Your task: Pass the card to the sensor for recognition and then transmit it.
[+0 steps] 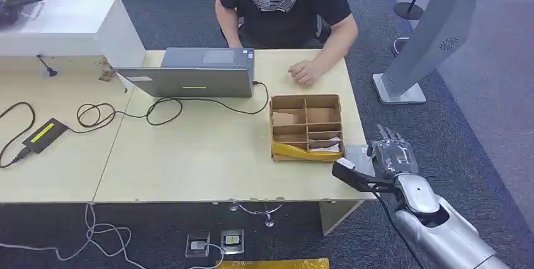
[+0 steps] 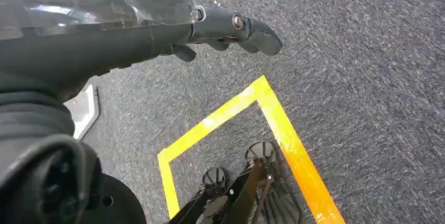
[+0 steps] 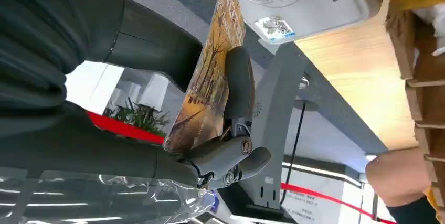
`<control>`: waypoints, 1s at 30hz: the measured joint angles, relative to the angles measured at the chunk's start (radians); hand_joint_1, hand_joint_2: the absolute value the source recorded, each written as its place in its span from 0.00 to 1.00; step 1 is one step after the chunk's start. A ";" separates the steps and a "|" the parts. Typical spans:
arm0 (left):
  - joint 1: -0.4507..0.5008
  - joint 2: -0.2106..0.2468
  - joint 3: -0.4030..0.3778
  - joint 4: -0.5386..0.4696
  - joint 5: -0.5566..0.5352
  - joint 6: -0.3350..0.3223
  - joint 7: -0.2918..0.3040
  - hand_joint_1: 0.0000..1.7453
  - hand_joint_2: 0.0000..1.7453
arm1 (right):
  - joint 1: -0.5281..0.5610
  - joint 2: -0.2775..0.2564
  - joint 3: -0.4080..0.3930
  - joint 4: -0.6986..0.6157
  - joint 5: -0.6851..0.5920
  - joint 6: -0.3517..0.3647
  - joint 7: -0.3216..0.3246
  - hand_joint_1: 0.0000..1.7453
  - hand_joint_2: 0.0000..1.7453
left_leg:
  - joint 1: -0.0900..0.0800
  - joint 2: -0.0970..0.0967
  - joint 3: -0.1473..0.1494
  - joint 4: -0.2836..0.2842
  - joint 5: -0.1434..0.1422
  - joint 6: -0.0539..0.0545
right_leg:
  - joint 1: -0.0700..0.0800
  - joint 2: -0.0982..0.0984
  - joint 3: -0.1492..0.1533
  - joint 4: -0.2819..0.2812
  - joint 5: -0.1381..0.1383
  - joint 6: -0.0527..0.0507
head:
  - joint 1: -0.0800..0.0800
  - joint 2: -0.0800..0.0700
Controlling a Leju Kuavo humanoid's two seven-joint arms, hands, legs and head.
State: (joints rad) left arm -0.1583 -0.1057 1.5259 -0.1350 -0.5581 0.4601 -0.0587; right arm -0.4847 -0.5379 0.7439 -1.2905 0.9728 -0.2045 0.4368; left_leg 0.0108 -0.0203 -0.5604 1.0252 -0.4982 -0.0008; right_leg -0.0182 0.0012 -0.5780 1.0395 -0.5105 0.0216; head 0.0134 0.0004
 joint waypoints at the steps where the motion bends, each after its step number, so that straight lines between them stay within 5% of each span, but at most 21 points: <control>1: 0.000 0.000 0.000 0.000 0.000 0.000 0.000 0.00 0.00 | 0.000 0.002 0.002 0.003 -0.002 0.000 0.000 1.00 1.00 | 0.000 0.000 0.000 0.000 0.000 0.000 | 0.000 0.000 0.000 0.000 0.000 0.000 | 0.000 0.000; 30: 0.000 0.000 0.000 0.000 -0.019 0.000 0.010 0.00 0.00 | -0.032 0.006 0.060 0.163 -0.192 -0.114 0.011 1.00 1.00 | 0.000 0.001 0.007 0.000 0.000 0.000 | 0.000 0.001 0.005 0.000 0.000 0.000 | 0.000 0.000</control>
State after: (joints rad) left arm -0.1586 -0.1057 1.5255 -0.1350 -0.5776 0.4601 -0.0484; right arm -0.5166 -0.5322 0.8034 -1.1276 0.7812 -0.3182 0.4482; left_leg 0.0108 -0.0196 -0.5538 1.0252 -0.4982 -0.0007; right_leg -0.0183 0.0018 -0.5726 1.0390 -0.5103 0.0218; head 0.0137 0.0000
